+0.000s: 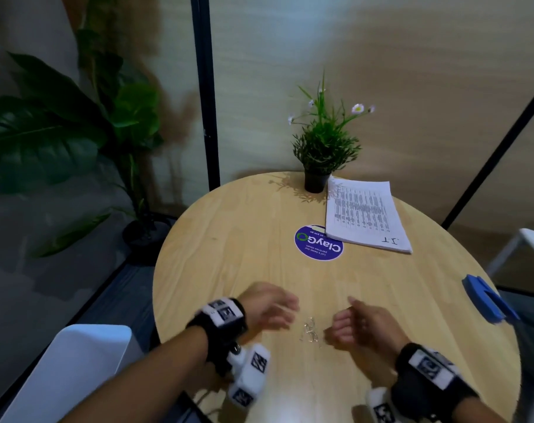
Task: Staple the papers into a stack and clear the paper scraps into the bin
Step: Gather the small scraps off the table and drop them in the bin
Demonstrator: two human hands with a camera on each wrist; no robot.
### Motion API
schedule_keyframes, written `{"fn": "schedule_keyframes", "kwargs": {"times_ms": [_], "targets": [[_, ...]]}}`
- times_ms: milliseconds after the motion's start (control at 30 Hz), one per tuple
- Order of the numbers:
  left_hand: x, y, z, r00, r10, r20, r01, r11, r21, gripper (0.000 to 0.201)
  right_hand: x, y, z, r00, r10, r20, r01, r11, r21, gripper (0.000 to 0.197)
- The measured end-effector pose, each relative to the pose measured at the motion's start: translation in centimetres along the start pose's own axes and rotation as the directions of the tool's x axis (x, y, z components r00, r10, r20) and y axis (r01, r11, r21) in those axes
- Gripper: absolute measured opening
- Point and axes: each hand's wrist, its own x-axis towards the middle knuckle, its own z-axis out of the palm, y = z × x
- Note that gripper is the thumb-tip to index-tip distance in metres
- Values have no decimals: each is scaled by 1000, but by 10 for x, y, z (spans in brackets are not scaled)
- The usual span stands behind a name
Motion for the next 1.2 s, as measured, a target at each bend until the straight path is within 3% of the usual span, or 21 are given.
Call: {"fn": "schedule_keyframes", "kwargs": {"times_ms": [67,100,133,167,200,233,267,300,333,433,567,667,767,933,1000,1067,1133,1200], "targets": [[11,23,-30,985,93,-143,-100,994,-42,11,1,-18,-30,984,-125,-127,118,991,-57,30],[15,35,-45,965,146,-219,-133,989,71,12,4,-26,-48,955,-218,-201,168,957,-237,25],[22,43,-61,943,196,-269,-120,954,276,19,7,-30,-67,916,-314,-248,165,861,-481,20],[26,46,-76,934,221,-279,-37,840,542,34,10,-34,-83,893,-374,-250,108,717,-689,23],[30,45,-89,942,208,-262,77,628,774,50,15,-35,-97,891,-381,-247,22,579,-815,33],[31,40,-99,954,159,-254,176,392,903,63,20,-34,-108,904,-354,-239,-53,462,-885,42],[33,31,-108,961,105,-256,232,199,952,75,26,-31,-117,925,-306,-225,-109,354,-929,46],[31,23,-112,964,51,-260,255,79,964,89,31,-28,-121,940,-264,-213,-139,274,-952,44],[30,14,-112,967,10,-256,256,25,966,104,38,-23,-124,948,-228,-222,-167,239,-957,45],[30,-4,-98,981,15,-194,193,43,980,118,58,-6,-120,949,-166,-267,-234,195,-952,78],[41,-10,-62,998,47,-32,30,42,999,154,65,-4,-81,968,-188,-166,-133,178,-975,82],[46,-14,-31,995,30,99,-99,12,995,143,57,-1,-48,988,-152,9,28,122,-992,80],[39,-22,-4,977,-9,213,-213,-66,975,116,33,11,-20,977,-88,196,205,97,-974,80],[16,-34,23,930,-117,349,-363,-138,921,93,-3,20,-4,917,68,393,378,165,-911,71],[13,-30,23,928,-118,353,-366,-110,924,91,-2,5,-14,922,32,387,362,289,-886,65],[19,-18,18,944,-80,319,-325,-74,943,95,9,-15,-31,952,-123,280,305,388,-870,71],[32,-3,12,971,-34,237,-239,-42,970,107,25,-35,-48,963,-226,147,229,401,-887,72],[51,15,5,988,17,155,-155,-8,988,102,45,-47,-63,975,-217,52,125,338,-933,63]]}}
